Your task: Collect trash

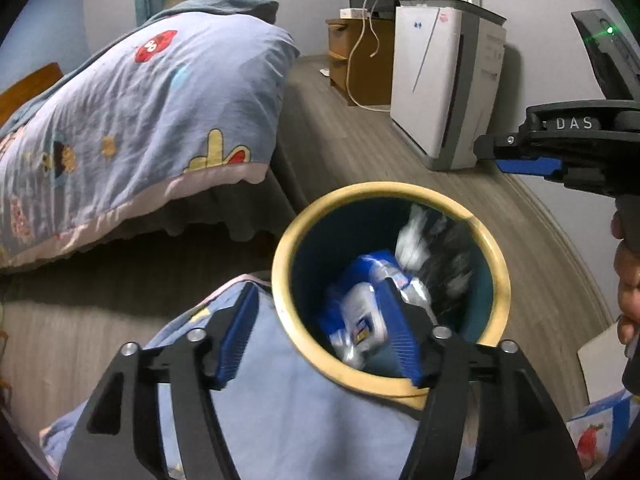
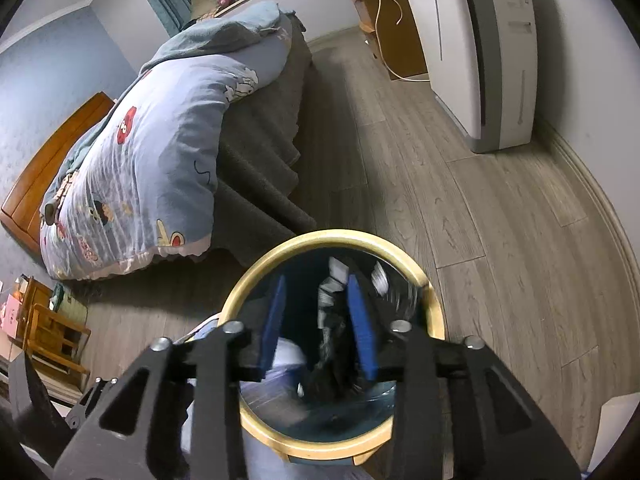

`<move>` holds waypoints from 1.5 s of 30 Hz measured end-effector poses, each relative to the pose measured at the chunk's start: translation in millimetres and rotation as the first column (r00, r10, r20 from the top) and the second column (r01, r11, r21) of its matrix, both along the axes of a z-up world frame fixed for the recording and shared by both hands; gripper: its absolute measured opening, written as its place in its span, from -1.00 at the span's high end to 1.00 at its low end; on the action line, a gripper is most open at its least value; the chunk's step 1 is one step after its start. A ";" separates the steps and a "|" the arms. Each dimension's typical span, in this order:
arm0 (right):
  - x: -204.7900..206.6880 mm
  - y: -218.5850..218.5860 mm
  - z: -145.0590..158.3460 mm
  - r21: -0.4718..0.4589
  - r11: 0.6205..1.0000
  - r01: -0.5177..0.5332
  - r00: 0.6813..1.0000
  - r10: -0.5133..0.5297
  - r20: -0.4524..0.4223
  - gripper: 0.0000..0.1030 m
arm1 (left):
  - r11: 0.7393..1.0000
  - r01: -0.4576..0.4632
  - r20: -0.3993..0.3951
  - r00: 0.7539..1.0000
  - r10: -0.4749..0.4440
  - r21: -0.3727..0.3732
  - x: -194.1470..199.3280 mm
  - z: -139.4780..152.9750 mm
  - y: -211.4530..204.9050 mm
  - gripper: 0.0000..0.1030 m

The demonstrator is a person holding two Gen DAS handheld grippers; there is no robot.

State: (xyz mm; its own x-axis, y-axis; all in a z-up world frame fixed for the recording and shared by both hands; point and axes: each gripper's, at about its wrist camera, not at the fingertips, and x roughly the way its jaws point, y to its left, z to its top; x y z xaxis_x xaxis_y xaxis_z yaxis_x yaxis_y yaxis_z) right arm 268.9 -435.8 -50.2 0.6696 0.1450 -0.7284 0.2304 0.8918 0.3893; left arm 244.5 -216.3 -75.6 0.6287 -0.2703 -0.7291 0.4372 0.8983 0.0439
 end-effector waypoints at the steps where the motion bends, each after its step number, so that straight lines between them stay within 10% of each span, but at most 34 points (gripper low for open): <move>1: -0.6 1.4 0.6 0.000 1.000 -0.003 1.000 0.003 0.001 0.09 | 1.000 -0.008 0.001 1.000 0.008 -0.006 -0.9 1.0 2.4 -0.35; 10: -8.9 14.4 17.0 -0.032 0.999 -0.026 0.999 0.027 0.043 -0.79 | 0.998 -0.056 0.046 0.997 0.057 -0.023 -20.6 20.7 22.5 -0.75; 27: -23.7 54.1 43.7 -0.054 0.994 -0.099 0.992 0.103 0.074 -0.89 | 0.988 -0.157 0.109 0.982 0.156 0.003 -86.8 69.3 128.7 -0.81; 38: -14.2 21.7 62.4 -0.051 0.989 -0.139 0.986 0.143 0.087 -0.89 | 0.974 -0.225 0.024 0.974 0.225 0.014 -83.8 42.5 191.1 -0.81; 45: -23.2 11.0 15.7 -0.113 0.968 -0.224 0.968 0.234 0.088 -0.89 | 0.953 -0.302 -0.077 0.950 0.303 0.027 -62.8 -1.0 225.1 -0.81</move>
State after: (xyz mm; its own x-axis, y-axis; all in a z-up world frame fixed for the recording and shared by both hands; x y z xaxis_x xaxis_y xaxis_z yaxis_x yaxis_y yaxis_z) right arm 245.7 -424.8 -34.6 0.6974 0.2322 -0.6780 -0.0204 0.9521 0.3050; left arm 181.7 8.8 -76.5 0.6194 -0.0651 -0.7824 0.1476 0.9884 0.0346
